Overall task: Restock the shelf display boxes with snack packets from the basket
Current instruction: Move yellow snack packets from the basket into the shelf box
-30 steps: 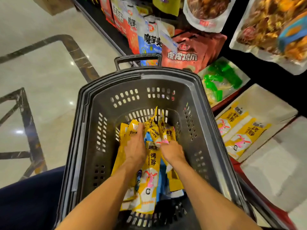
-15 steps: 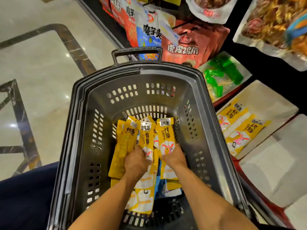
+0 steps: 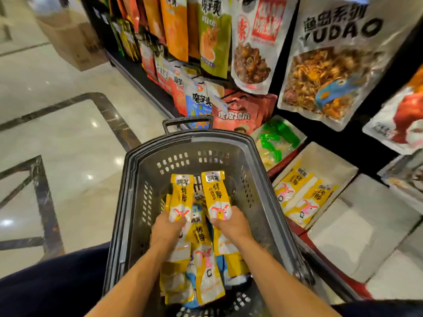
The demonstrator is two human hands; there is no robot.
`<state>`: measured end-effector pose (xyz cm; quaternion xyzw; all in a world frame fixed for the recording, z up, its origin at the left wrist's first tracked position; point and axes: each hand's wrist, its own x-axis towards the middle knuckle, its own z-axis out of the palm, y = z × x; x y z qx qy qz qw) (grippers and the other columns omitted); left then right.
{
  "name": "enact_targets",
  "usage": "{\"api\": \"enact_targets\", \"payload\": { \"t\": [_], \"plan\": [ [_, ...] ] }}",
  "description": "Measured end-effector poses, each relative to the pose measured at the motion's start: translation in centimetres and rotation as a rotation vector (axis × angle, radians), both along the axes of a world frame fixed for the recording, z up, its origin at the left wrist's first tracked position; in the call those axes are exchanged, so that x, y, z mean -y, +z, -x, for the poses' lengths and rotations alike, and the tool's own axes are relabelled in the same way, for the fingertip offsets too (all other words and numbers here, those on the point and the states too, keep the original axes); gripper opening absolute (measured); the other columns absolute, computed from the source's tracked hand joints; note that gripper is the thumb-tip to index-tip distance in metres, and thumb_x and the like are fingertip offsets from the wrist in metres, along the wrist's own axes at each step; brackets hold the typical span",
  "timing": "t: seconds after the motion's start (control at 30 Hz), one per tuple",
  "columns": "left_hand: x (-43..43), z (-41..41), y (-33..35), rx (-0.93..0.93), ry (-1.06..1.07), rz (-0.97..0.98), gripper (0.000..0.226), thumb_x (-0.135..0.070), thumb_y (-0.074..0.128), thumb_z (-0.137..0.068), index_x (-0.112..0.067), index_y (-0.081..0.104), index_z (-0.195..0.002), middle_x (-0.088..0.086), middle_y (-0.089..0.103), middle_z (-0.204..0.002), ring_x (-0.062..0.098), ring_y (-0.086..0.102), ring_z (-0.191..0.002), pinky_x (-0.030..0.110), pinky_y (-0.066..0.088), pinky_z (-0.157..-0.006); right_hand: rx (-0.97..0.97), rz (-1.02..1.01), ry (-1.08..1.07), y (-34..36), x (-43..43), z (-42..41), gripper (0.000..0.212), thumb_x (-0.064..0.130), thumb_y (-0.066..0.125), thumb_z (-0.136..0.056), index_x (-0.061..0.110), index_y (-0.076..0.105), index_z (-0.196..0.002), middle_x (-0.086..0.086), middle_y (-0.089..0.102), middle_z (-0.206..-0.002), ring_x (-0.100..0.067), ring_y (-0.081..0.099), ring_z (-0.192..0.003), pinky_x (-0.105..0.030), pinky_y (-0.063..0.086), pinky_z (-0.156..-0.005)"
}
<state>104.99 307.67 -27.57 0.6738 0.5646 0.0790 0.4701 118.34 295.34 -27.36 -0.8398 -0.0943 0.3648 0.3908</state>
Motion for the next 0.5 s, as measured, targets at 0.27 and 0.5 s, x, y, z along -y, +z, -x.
{"api": "enact_targets", "payload": {
  "t": [0.27,0.5],
  "plan": [
    [0.7,-2.3,11.0,0.363,-0.059,-0.063,0.017,-0.012,0.075,-0.080,-0.016,0.067,-0.095,0.003,0.073,-0.080,0.021,0.069,-0.072,0.035,0.055,-0.066,0.096,-0.291,-0.107,9.9,2.0,-1.5,0.029,0.027,0.078,-0.077,0.023,0.058,-0.098,0.003,0.064,-0.092,-0.020,0.065,-0.090,-0.019,0.047,-0.052],
    [5.4,-12.3,15.5,0.315,-0.400,-0.264,0.015,-0.023,0.073,-0.076,-0.022,0.062,-0.087,-0.002,0.070,-0.075,0.012,0.066,-0.067,0.034,0.051,-0.066,0.121,-0.339,-0.437,10.2,8.9,-8.0,0.060,0.047,0.076,-0.065,0.024,0.060,-0.118,-0.001,0.066,-0.113,-0.026,0.064,-0.102,-0.044,0.055,-0.085]
  ]
}}
